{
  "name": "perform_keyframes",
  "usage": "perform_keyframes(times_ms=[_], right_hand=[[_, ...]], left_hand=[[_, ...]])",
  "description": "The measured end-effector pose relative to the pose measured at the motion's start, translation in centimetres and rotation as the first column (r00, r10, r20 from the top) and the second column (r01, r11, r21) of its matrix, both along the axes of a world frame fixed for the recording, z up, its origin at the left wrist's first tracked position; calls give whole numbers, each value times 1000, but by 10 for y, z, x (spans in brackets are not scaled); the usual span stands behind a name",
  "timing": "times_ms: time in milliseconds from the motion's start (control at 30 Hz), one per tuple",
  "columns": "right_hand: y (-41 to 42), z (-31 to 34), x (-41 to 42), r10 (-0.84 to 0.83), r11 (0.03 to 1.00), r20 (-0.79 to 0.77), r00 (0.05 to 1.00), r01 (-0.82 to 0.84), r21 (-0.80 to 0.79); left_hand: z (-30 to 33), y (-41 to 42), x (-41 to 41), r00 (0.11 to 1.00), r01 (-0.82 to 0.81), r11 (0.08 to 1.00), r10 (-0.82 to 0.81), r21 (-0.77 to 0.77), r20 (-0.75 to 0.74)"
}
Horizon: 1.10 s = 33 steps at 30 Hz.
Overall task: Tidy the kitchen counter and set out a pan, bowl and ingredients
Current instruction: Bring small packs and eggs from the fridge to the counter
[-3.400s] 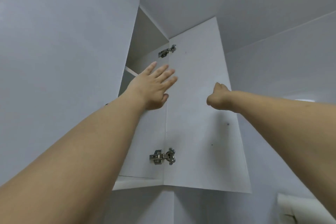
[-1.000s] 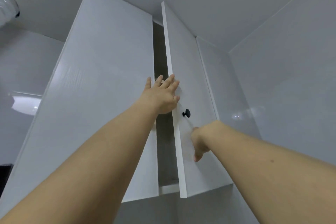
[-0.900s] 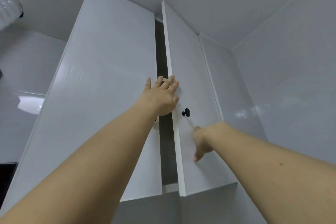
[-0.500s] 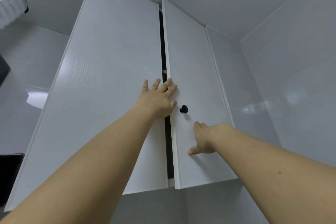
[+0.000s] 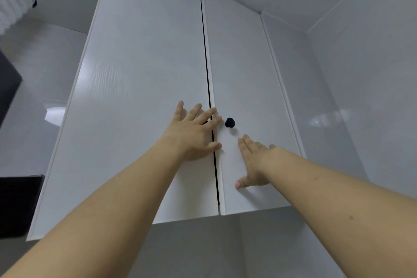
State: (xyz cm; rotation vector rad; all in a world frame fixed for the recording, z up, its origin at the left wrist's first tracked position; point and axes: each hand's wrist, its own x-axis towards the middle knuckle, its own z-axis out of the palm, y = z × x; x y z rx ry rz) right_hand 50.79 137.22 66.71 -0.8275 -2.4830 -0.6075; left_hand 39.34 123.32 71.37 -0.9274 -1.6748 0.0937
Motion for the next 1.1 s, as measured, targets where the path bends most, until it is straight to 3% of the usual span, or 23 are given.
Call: perform_keyframes(times_ms=[633,1100], right_hand=[[9,-18,-19,-164,983,61,985,158,95],[17,-20,-16,-125,991,55,991,122,54]], left_hand=[[-9,10,-27,979,35,997,-20,70,-205],[-11,13,-31,971,60,995,-39,84,-235]])
